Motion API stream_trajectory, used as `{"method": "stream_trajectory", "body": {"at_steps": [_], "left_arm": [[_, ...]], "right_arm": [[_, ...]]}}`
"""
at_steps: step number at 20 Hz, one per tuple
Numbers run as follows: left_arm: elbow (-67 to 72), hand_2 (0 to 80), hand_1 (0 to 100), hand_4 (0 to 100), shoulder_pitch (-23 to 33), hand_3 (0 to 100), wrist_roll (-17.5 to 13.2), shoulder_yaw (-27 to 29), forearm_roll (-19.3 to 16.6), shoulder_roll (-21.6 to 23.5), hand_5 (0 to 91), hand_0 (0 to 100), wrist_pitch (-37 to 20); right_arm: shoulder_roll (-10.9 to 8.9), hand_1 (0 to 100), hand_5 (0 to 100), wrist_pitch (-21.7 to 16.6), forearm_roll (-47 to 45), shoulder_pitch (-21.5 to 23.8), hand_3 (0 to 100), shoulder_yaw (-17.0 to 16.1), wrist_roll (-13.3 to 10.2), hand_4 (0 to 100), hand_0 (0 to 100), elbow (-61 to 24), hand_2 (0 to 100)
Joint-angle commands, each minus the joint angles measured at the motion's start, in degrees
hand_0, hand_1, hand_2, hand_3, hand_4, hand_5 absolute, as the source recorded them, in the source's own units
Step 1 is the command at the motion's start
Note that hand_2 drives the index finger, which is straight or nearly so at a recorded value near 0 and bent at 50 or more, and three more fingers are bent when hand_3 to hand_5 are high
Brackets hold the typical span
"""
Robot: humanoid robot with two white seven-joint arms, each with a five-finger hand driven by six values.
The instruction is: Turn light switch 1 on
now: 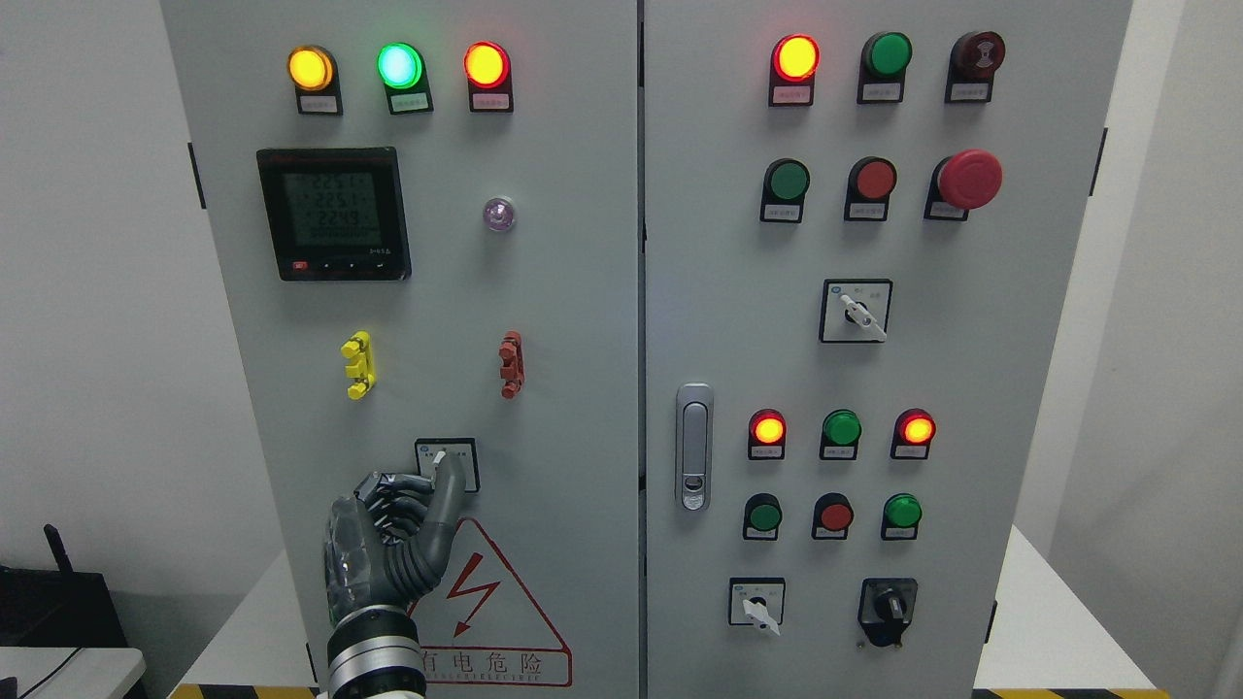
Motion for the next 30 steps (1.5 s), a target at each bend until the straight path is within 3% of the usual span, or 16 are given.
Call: {"method": "stream_trajectory", "body": {"at_steps": [1,30], "left_arm": [[0.11,58.5,44,85,-0.09,84,-0.25,-0.04,0.05,0.00,81.0,15,0.02],[0.46,60.5,42,86,-0.62,86,-0.16,-0.74,-0.21,0.00,81.4,25,1.25]], "right_arm": [[0.00,39,0,0.03,-1.49,0.00,0,1.14,0.05,0,12,0.00,0],[0.00,39,0,0.03,-1.49,0.00,0,1.14,0.05,0,12,0.00,0]]}}
